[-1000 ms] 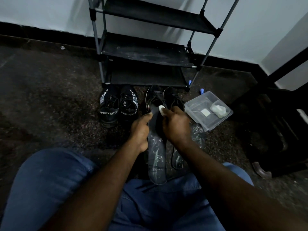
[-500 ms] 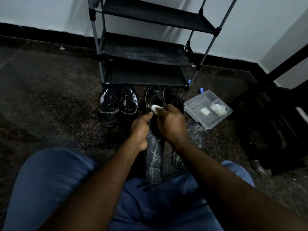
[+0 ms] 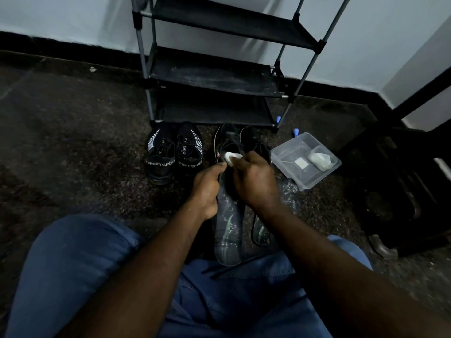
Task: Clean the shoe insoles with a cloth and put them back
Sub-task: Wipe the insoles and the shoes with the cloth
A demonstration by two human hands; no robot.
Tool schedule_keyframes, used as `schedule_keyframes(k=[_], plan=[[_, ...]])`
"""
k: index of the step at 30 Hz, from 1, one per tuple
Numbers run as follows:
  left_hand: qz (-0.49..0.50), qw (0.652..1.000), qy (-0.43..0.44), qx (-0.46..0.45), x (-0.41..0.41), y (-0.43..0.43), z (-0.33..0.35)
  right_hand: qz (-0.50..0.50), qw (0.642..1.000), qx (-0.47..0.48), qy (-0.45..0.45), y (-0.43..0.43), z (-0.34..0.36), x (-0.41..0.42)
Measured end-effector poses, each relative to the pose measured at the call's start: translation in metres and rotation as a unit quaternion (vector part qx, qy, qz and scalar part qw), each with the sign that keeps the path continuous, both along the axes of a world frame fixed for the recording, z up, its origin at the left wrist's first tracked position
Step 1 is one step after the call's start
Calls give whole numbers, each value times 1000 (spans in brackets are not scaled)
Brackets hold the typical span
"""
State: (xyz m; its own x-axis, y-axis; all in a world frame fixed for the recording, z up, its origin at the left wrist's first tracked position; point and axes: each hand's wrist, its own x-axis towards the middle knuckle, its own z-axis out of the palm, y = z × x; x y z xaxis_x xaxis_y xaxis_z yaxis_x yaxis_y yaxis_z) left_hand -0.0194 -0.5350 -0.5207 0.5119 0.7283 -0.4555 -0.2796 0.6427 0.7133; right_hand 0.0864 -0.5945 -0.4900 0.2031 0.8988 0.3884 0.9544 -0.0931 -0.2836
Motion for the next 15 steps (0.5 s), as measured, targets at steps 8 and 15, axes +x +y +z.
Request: schedule_keyframes(k=[8,15], plan=[[-23,998,-10,59,-2,4,4,-19,1000,12,-20,3,7,12],[-23,998,-8,59,-1,2,6,-5,997,-2,-71,1,5,17]])
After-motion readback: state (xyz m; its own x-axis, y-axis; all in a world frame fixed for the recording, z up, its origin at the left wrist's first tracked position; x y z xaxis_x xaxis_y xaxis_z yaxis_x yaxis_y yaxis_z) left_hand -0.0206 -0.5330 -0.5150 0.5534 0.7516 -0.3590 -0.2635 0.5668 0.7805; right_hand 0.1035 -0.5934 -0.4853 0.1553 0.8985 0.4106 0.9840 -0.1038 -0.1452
